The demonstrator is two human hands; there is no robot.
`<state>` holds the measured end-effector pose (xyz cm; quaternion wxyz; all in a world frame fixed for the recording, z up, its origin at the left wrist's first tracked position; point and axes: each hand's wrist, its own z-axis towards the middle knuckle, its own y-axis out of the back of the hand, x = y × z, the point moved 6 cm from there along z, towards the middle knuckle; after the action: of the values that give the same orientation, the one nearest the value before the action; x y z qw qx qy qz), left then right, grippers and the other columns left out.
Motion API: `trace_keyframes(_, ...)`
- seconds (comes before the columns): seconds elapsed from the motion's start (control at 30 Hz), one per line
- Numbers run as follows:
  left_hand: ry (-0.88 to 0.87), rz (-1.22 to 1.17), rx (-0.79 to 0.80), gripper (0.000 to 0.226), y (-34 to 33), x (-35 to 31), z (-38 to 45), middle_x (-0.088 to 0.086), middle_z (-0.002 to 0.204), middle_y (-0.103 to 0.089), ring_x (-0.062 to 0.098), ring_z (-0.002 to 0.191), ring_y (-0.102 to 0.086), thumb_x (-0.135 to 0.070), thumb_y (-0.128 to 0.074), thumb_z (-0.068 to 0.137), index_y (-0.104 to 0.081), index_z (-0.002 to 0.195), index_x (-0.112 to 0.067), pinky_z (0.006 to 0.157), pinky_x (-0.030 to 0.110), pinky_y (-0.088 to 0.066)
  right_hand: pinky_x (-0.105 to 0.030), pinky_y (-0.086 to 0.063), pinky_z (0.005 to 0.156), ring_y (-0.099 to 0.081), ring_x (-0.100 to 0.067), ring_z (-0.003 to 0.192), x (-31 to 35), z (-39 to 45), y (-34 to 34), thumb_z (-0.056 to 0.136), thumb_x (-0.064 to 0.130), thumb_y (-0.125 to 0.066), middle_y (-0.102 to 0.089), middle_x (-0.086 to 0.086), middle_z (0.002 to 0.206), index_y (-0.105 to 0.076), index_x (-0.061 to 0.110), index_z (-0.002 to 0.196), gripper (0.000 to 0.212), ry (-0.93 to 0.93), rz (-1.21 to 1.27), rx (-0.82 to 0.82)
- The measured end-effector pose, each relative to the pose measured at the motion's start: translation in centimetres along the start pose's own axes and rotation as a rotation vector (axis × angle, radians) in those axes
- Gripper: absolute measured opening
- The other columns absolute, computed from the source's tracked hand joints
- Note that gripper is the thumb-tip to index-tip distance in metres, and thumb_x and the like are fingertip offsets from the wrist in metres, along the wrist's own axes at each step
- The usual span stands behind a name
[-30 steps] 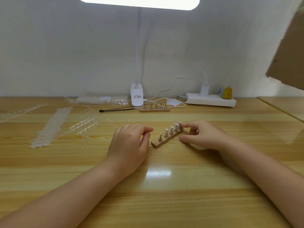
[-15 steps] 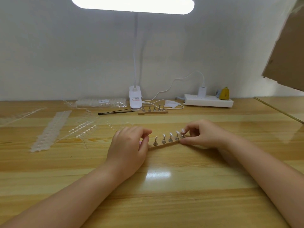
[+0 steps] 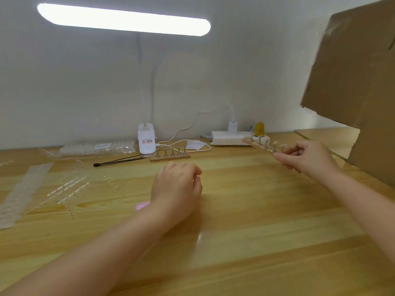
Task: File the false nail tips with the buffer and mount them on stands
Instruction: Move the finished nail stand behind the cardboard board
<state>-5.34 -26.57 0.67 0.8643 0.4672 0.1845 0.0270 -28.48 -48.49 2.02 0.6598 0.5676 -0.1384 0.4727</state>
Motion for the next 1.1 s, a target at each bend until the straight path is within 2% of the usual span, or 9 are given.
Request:
trace_keyframes(0.1,0.084,-0.065,0.109,0.028,-3.8,-2.5,2.5,-0.009,0.117,-0.062,0.019,0.112,-0.048,-0.027,-0.044,0.093,-0.059,0.116,-0.028,0.09,0.031,-0.037,-0.028,-0.045,0.06,-0.062,-0.016,0.061,-4.5,0.7,4.4,0.073,0.036,-0.081,-0.069,-0.001,0.061,-0.064,0.015,0.072,0.027,-0.098,-0.168,-0.213)
trace_keyframes(0.23,0.04,-0.008,0.183,0.031,-7.6,-5.5,3.9,-0.001,0.12,-0.061,0.024,0.11,-0.05,-0.028,-0.041,0.094,-0.058,0.12,-0.024,0.091,0.033,-0.037,-0.033,-0.041,0.058,-0.059,-0.029,0.073,-8.8,1.3,8.2,0.074,0.037,-0.078,-0.065,-0.009,0.069,-0.063,0.011,0.066,0.032,-0.215,-0.398,-0.379)
trace_keyframes(0.33,0.003,0.053,0.166,0.031,-9.0,-6.3,4.1,0.0,0.118,-0.059,0.023,0.108,-0.049,-0.031,-0.038,0.095,-0.056,0.119,-0.022,0.089,0.034,-0.036,-0.031,-0.038,0.054,-0.055,-0.03,0.072,-11.1,2.0,9.4,0.076,0.041,-0.077,-0.058,-0.009,0.068,-0.059,0.01,0.067,0.036,-0.27,-0.493,-0.417)
trace_keyframes(0.5,-0.013,0.037,0.103,0.027,-9.3,-6.1,3.9,-0.004,0.111,-0.059,0.02,0.103,-0.05,-0.034,-0.036,0.095,-0.055,0.112,-0.025,0.086,0.032,-0.036,-0.032,-0.046,0.057,-0.06,-0.036,0.077,-14.2,3.9,9.9,0.078,0.043,-0.074,-0.059,-0.015,0.07,-0.066,0.004,0.076,0.04,-0.395,-0.561,-0.453)
trace_keyframes(0.6,-0.012,0.053,0.095,0.025,-9.4,-6.0,3.8,-0.006,0.108,-0.057,0.019,0.101,-0.05,-0.034,-0.037,0.094,-0.054,0.111,-0.026,0.084,0.031,-0.035,-0.029,-0.042,0.054,-0.056,-0.032,0.067,-15.6,5.1,9.4,0.079,0.044,-0.071,-0.058,-0.014,0.069,-0.062,0.005,0.072,0.04,-0.466,-0.601,-0.435)
trace_keyframes(0.7,-0.004,0.068,0.106,0.024,-9.7,-5.9,3.9,-0.006,0.107,-0.056,0.019,0.1,-0.049,-0.036,-0.037,0.094,-0.053,0.109,-0.027,0.083,0.031,-0.035,-0.029,-0.041,0.051,-0.055,-0.03,0.067,-16.3,6.0,9.0,0.077,0.051,-0.074,-0.055,-0.012,0.066,-0.057,0.007,0.067,0.048,-0.531,-0.599,-0.388)
trace_keyframes(0.83,-0.006,0.079,0.108,0.024,-9.6,-5.9,3.9,-0.007,0.105,-0.055,0.018,0.098,-0.048,-0.037,-0.037,0.093,-0.054,0.107,-0.028,0.083,0.031,-0.035,-0.029,-0.036,0.048,-0.056,-0.03,0.072,-16.1,6.7,8.8,0.069,0.065,-0.071,-0.06,-0.01,0.07,-0.062,0.008,0.068,0.057,-0.491,-0.564,-0.285)
trace_keyframes(1.0,-0.015,0.104,0.109,0.024,-9.5,-6.0,3.7,-0.007,0.104,-0.054,0.018,0.097,-0.047,-0.038,-0.036,0.093,-0.054,0.106,-0.029,0.082,0.03,-0.034,-0.033,-0.046,0.064,-0.06,-0.02,0.077,-16.1,6.4,8.4,0.079,0.046,-0.07,-0.069,0.001,0.077,-0.068,0.025,0.066,0.024,-0.253,-0.376,-0.21)
trace_keyframes(1.1,-0.014,0.107,0.11,0.024,-9.5,-6.0,3.7,-0.007,0.104,-0.054,0.019,0.097,-0.047,-0.038,-0.036,0.093,-0.054,0.105,-0.028,0.082,0.03,-0.034,-0.035,-0.049,0.076,-0.062,-0.013,0.088,-16.6,6.4,8.0,0.081,0.047,-0.069,-0.07,0.011,0.087,-0.074,0.036,0.082,0.012,-0.23,-0.335,-0.072)
